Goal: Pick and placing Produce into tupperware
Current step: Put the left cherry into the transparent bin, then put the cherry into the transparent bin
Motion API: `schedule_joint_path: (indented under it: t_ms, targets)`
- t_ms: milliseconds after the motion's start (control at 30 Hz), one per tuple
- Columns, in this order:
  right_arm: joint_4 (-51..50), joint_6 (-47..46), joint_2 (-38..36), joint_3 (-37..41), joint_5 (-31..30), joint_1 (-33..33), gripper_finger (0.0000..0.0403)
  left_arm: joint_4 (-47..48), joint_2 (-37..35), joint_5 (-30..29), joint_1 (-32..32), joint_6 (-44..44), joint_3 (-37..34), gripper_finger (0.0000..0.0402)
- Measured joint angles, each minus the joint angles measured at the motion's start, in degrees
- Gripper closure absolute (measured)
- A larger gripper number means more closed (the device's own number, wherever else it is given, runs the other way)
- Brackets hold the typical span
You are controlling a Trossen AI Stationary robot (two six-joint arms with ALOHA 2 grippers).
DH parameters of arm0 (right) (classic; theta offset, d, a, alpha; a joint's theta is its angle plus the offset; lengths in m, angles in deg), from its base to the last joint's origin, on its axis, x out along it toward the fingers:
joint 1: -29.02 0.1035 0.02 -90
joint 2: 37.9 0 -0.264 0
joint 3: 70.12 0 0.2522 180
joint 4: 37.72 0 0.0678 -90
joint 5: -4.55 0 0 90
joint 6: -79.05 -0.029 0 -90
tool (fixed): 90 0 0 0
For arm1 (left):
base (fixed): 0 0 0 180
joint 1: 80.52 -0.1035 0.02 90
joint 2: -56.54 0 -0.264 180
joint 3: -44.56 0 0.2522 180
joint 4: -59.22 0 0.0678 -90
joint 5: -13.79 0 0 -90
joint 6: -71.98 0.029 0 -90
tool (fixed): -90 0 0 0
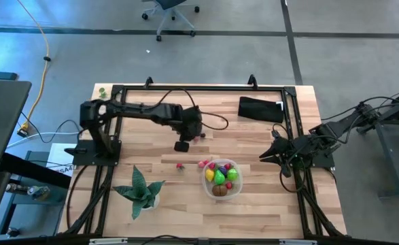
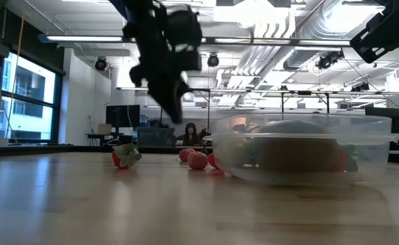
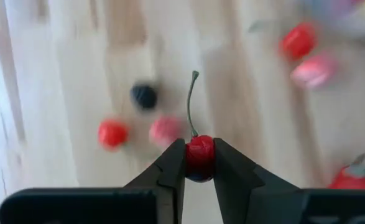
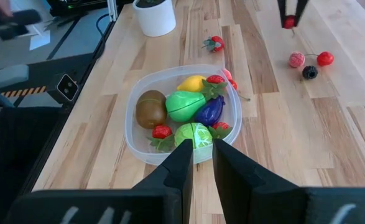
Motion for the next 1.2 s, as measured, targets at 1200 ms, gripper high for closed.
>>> schedule_joint_path:
  t_ms: [1200]
  targets:
    - [0.00, 0.00, 0.00, 0.00, -0.02, -0.02, 0.0352, -7.99, 14.29, -3.44, 21.35, -2.50, 14.12, 0.0235]
